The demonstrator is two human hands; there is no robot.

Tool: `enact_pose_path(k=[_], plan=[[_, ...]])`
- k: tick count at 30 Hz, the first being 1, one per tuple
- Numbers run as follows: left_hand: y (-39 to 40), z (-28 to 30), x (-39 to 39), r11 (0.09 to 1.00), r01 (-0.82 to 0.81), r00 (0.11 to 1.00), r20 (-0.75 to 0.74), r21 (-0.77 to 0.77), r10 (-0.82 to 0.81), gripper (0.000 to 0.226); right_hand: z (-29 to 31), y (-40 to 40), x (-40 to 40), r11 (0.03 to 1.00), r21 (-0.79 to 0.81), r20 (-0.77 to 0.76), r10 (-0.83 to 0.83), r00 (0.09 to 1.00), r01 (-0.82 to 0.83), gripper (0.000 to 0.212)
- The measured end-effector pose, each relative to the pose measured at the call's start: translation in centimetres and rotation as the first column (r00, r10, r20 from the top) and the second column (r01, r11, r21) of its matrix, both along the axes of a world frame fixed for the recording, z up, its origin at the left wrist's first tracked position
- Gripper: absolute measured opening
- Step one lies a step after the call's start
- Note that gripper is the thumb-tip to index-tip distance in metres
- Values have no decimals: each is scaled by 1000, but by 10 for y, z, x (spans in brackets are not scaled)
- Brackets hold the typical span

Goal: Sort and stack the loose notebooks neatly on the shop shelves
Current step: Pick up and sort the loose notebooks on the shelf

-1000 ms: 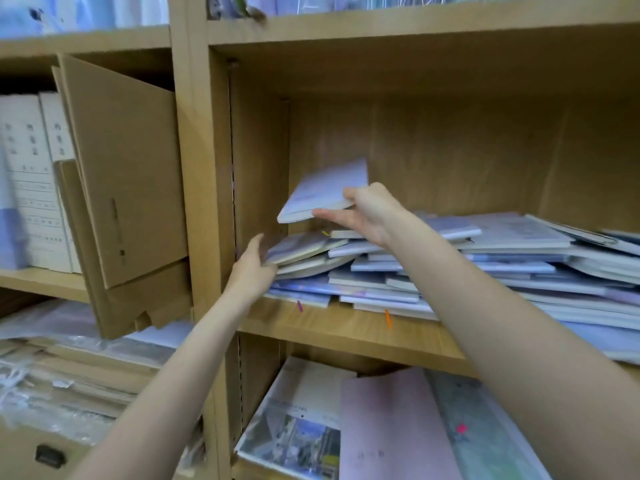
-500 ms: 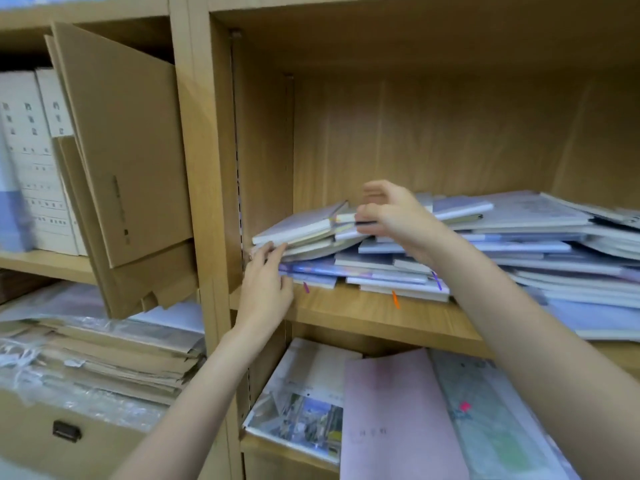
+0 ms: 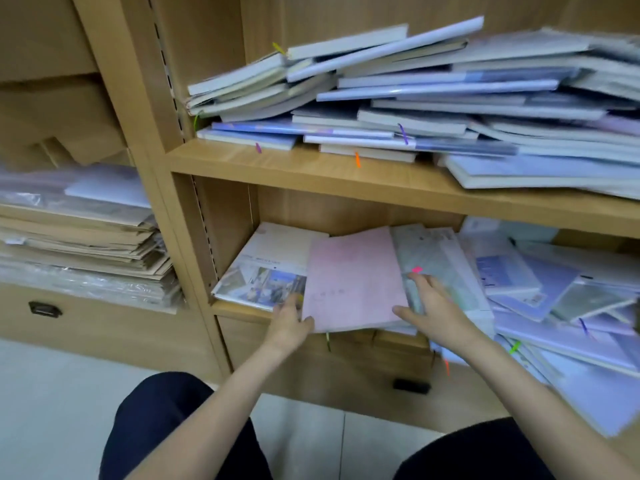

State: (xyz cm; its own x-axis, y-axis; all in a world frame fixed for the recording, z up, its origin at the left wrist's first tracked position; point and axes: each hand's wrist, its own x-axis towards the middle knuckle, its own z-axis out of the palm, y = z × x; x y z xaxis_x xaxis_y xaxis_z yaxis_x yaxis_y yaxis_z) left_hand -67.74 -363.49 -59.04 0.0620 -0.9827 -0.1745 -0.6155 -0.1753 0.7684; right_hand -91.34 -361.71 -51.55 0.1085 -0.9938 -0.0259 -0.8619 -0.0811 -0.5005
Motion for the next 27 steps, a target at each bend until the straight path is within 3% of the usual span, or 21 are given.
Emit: enact_pose_path(k=[4, 7, 9, 11, 14, 17, 19, 21, 23, 27], plan=[[-6, 9, -7, 987, -107, 952, -273, 121, 137, 47, -18, -17, 13, 971, 148, 254, -219, 942, 186, 64], [-12, 19, 2, 981, -116, 847, -501, 155, 179, 42, -20, -29, 16, 920, 312, 515, -375, 771, 239, 68], [-16, 30, 15, 983, -142, 779, -599, 121, 186, 44, -22, -33, 20, 918, 343, 582, -375, 721, 200, 61], [-19, 40, 33, 986, -153, 772, -616, 63, 159, 53, -21, -31, 37, 937, 322, 629, -321, 708, 138, 53], [-26, 49, 65, 967, -241, 873, -454, -86, 177, 54, -21, -44, 81, 953, 283, 704, -285, 651, 111, 49], [-41, 34, 99, 926, -299, 952, -8, -229, 306, 51, -37, -75, 125, 951, 290, 693, -288, 661, 110, 44], [-37, 10, 106, 964, -207, 906, 339, -169, 254, 47, -57, -86, 144, 939, 334, 614, -283, 737, 83, 44], [-24, -14, 103, 989, -92, 797, 588, -112, 141, 44, -75, -86, 150, 943, 329, 517, -228, 825, 54, 49], [-13, -28, 102, 982, 44, 746, 660, -186, 91, 47, -87, -84, 147, 953, 303, 432, -145, 890, 8, 56], [-19, -30, 99, 955, 175, 738, 674, -239, 34, 51, -81, -80, 136, 971, 240, 471, -109, 875, -8, 49]])
